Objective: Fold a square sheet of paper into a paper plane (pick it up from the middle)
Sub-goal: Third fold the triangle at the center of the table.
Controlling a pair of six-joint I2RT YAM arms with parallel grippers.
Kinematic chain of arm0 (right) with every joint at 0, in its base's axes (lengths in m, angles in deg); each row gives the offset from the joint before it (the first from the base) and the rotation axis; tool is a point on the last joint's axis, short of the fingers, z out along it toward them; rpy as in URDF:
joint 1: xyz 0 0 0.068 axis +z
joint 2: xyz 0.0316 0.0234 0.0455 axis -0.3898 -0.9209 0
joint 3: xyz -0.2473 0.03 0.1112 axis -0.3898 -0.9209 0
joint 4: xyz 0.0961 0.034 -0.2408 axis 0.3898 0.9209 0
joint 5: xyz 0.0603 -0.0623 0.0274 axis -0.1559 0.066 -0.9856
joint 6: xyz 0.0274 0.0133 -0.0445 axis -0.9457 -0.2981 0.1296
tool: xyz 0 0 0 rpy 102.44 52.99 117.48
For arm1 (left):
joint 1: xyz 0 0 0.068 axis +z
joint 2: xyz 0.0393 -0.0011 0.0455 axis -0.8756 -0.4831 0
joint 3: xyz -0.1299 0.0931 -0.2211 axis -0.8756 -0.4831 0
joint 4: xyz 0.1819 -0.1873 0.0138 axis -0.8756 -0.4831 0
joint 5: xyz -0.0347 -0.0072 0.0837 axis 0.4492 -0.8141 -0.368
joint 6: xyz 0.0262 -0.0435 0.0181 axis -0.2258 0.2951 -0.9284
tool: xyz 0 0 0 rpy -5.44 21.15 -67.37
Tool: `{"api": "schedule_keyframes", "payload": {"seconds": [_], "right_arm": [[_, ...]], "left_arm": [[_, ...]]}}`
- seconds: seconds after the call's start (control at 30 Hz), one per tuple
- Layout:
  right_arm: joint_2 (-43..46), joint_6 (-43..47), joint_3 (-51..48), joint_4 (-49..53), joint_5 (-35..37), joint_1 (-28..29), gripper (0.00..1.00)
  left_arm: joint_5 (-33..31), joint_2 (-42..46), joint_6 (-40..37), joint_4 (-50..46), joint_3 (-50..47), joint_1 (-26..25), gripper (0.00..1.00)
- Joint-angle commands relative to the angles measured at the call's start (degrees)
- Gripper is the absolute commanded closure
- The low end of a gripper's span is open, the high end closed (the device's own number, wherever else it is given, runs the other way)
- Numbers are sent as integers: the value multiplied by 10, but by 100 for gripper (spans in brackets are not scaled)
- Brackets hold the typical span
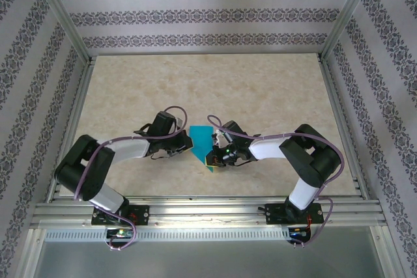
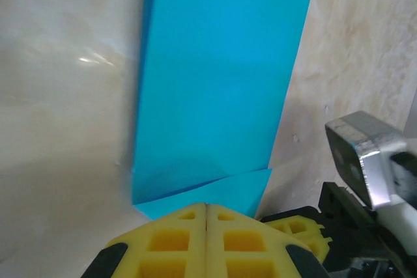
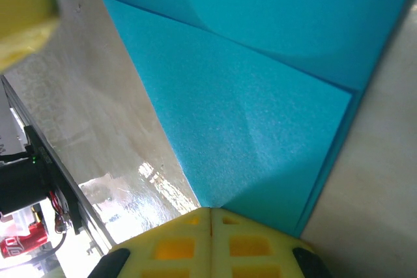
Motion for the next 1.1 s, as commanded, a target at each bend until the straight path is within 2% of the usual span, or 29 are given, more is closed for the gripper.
{"api": "schedule_keyframes", "payload": {"seconds": [0.0, 0.07, 0.27, 0.63, 0.87, 1.07], "right_arm": [[-15, 9, -13, 65, 32, -6, 100], [-14, 9, -13, 65, 32, -7, 100], [-10, 13, -12, 65, 26, -9, 100], [59, 11, 17, 55, -2, 1, 100], [0, 19, 61, 58, -19, 21, 98], [-35, 18, 45, 52, -11, 14, 97]], "left_arm": [[11, -26, 6, 38, 20, -10, 100], [8, -40, 10, 53, 12, -10, 100], [-40, -73, -3, 0, 9, -10, 100], [-49, -77, -3, 0, -18, -10, 100], [-45, -75, -3, -4, -12, -10, 100], [-50, -63, 1, 5, -21, -10, 100]]}}
